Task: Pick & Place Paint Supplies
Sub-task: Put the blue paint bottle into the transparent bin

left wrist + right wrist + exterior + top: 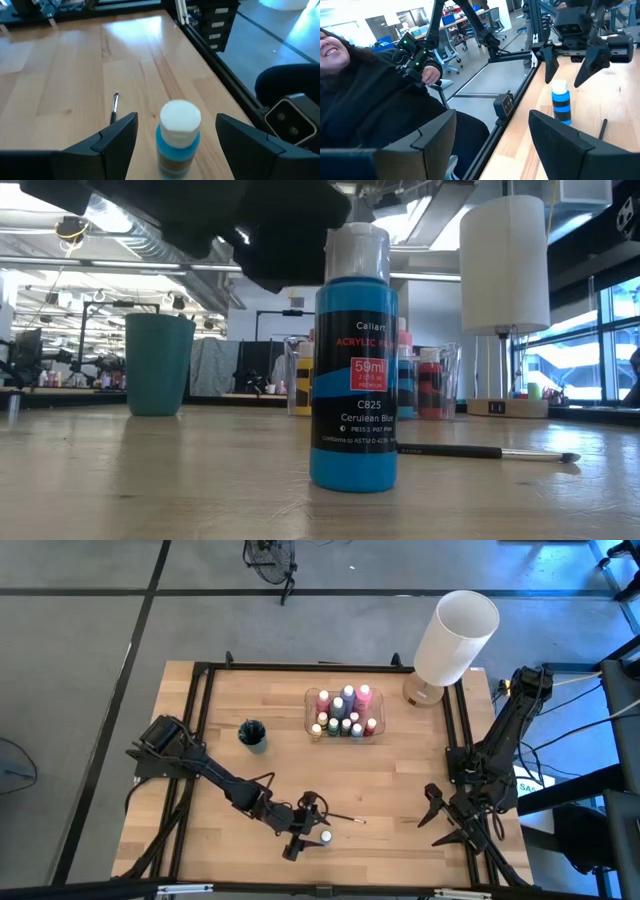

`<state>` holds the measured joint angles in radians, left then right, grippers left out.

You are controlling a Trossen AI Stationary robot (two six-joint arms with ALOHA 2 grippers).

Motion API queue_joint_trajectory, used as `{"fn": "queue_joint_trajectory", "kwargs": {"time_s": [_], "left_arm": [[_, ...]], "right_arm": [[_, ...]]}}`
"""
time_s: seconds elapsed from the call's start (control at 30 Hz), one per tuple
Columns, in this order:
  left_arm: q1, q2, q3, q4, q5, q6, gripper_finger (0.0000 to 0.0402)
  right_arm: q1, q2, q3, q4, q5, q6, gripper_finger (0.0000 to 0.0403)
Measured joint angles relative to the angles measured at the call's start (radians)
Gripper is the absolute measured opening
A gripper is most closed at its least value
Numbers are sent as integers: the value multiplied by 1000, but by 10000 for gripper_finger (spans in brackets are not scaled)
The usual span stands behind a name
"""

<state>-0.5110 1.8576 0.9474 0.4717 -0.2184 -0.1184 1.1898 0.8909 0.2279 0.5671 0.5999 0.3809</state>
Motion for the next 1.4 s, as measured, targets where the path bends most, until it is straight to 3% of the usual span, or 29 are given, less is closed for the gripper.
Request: {"fn": "queue_joint_trajectory", "kwargs": {"time_s": [0.47, 0.9, 1.4], "left_arm": [[0, 0, 0, -13, 2, -26, 265], [2, 79, -1, 92, 11, -27, 265], [3, 71, -1, 131, 11, -15, 265]], "right_arm": [[0, 0, 0, 20, -2, 4, 252], [0, 0, 0, 21, -1, 4, 252], [0, 0, 0, 21, -1, 4, 252]]}}
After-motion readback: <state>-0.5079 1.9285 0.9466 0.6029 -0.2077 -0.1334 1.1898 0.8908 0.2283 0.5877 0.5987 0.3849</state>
